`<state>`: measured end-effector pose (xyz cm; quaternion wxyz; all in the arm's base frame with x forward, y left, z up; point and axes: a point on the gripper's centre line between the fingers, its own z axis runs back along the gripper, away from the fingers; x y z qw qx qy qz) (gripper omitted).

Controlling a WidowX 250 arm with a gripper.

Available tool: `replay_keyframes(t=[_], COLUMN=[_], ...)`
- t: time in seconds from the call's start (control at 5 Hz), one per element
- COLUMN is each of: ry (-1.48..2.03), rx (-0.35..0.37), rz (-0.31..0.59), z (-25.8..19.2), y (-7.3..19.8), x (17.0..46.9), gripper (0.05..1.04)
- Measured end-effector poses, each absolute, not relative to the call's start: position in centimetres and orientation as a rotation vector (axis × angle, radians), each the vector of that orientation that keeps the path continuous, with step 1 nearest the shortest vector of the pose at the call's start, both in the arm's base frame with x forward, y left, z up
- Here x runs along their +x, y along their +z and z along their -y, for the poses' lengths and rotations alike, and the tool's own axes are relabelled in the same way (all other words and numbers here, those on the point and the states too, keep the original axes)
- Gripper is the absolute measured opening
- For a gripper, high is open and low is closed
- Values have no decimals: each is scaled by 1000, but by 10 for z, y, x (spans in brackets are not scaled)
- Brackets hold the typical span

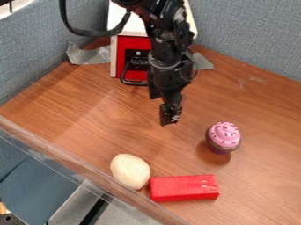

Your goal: Close the drawer

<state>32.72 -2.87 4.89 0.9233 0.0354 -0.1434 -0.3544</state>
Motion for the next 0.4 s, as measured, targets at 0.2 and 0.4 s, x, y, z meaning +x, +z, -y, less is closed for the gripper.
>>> replay_keyframes(t=[0.2, 0.4], ry=[-744, -752], rx=[45, 14], rz=[320, 303], z=[38, 42], y=[65, 74], x=[328, 330], gripper=[1000, 1000])
